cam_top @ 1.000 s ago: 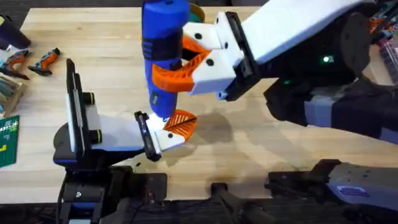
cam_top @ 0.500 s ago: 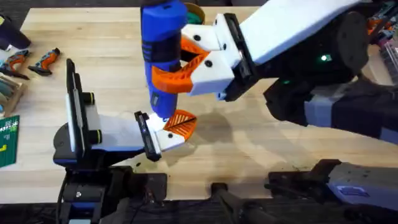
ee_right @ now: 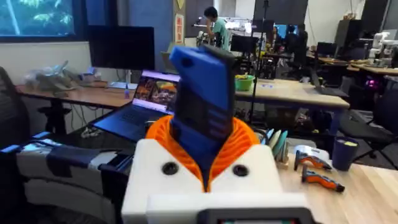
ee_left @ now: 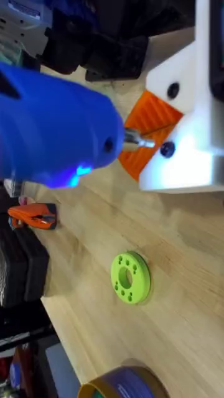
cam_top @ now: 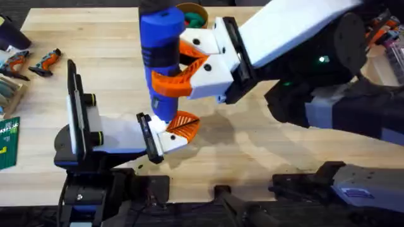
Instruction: Pick up the gripper from the table and insert it into the empty holder that is missing its gripper. Then pick up a screw, insert it into the mounting hole, and use the screwdriver to tighten it. Finally, clean up the table by picking up the vegetable and placing it into the bucket.
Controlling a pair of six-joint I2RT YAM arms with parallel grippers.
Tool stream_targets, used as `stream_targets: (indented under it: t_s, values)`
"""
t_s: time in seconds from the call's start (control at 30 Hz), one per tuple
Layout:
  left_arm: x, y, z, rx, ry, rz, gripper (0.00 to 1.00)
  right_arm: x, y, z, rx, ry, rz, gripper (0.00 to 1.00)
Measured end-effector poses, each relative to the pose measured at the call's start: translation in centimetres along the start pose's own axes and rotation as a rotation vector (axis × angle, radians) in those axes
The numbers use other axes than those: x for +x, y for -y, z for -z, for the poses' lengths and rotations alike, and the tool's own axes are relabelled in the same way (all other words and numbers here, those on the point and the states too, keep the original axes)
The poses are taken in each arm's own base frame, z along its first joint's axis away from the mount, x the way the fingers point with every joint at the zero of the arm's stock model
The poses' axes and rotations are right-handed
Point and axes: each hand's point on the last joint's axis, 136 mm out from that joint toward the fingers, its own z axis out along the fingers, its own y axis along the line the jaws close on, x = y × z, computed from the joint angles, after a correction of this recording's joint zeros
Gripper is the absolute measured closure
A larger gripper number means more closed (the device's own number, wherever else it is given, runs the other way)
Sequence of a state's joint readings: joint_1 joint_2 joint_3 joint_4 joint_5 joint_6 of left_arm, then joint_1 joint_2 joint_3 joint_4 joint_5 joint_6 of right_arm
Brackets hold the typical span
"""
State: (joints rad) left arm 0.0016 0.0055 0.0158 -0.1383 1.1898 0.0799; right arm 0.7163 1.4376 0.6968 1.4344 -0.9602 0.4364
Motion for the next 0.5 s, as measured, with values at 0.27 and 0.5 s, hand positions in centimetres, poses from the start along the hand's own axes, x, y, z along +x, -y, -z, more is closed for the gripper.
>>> stream_targets:
  t_s: [0.27, 0.5]
  values:
    - [0.0, 0.01, 0.0, 0.0, 0.0, 0.0, 0.988, 0.22, -0.06, -0.13, -0.002, -0.006, -0.012, 0.975]
    - [0.0, 0.0, 0.0, 0.0, 0.0, 0.0, 0.988, 0.46, 0.05, -0.13, 0.002, -0.014, -0.014, 0.975]
